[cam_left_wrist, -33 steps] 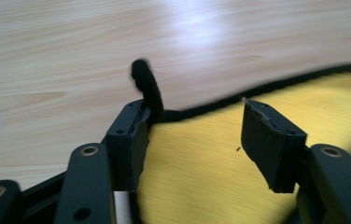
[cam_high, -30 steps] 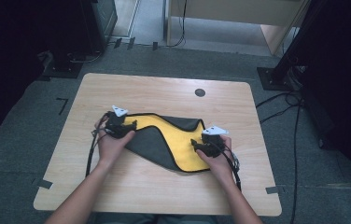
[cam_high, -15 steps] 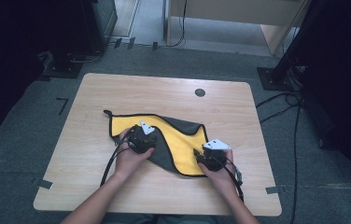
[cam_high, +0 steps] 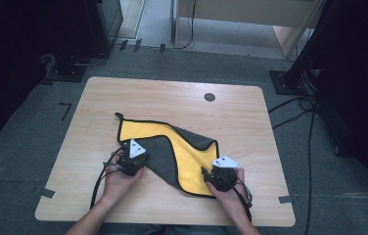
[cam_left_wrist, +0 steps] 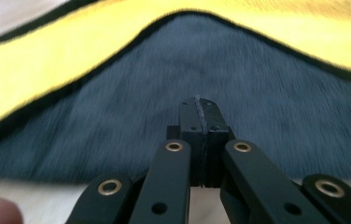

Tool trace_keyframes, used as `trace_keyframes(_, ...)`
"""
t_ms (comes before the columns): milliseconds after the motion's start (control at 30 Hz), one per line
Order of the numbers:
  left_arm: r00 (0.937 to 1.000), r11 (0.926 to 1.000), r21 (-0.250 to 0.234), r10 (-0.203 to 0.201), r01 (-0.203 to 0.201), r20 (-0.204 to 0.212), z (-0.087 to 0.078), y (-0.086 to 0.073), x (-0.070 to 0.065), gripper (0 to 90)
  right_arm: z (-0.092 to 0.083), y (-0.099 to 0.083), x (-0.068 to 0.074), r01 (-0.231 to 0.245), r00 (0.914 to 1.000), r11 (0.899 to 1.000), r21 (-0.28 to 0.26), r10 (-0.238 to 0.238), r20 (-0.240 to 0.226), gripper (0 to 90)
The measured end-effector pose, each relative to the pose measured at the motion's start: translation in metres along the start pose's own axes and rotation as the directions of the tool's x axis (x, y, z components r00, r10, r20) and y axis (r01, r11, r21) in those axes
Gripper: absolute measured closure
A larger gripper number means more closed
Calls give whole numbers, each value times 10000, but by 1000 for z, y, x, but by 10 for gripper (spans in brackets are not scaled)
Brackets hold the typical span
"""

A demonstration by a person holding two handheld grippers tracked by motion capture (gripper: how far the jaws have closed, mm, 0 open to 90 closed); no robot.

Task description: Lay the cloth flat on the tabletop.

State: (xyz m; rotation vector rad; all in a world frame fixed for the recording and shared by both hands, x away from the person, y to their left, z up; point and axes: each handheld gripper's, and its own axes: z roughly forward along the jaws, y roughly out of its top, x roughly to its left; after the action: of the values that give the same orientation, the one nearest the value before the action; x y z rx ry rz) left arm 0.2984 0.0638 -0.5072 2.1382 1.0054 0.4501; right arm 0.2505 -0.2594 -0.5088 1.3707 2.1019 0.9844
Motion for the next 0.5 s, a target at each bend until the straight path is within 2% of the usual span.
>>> trace_keyframes(67,9999,9999,-67,-124,124,16,-4,-3,4,841,-1,13,-4,132,9998,9987,-495,-126,130,511)
trace_keyframes(167,9991,9989,-247,-408,406,-80,-2,6,4,698,10,34,-3,456,9989,9980,-437,-452,92,481)
trace_keyframes(233,9985,9978,-369,-547,543,-95,4,15,-1,644,23,44,-1,779,9965,9961,-408,-766,324,468)
trace_keyframes(300,9981,9979,-280,-593,588,-164,12,24,-6,575,42,53,0,967,9945,9953,22,-967,394,421)
trace_keyframes(333,9980,9978,-280,-612,608,-155,17,27,-9,553,53,56,0,1015,9939,9939,433,-1032,384,391)
trace_keyframes(367,9983,9982,-239,-560,556,-172,22,30,-12,550,63,57,0,1324,9897,9884,742,-1360,450,368)
trace_keyframes(400,9983,9985,-168,-527,523,-237,26,34,-14,535,70,57,0,1518,9834,9845,877,-1594,870,334)
trace_keyframes(467,9980,9985,-48,-547,546,-329,35,39,-17,499,76,61,-7,1334,9843,9888,662,-1400,1073,332)
trace_keyframes(500,9979,9985,-40,-556,555,-336,38,42,-18,499,79,64,-13,817,9908,9945,661,-882,1029,328)
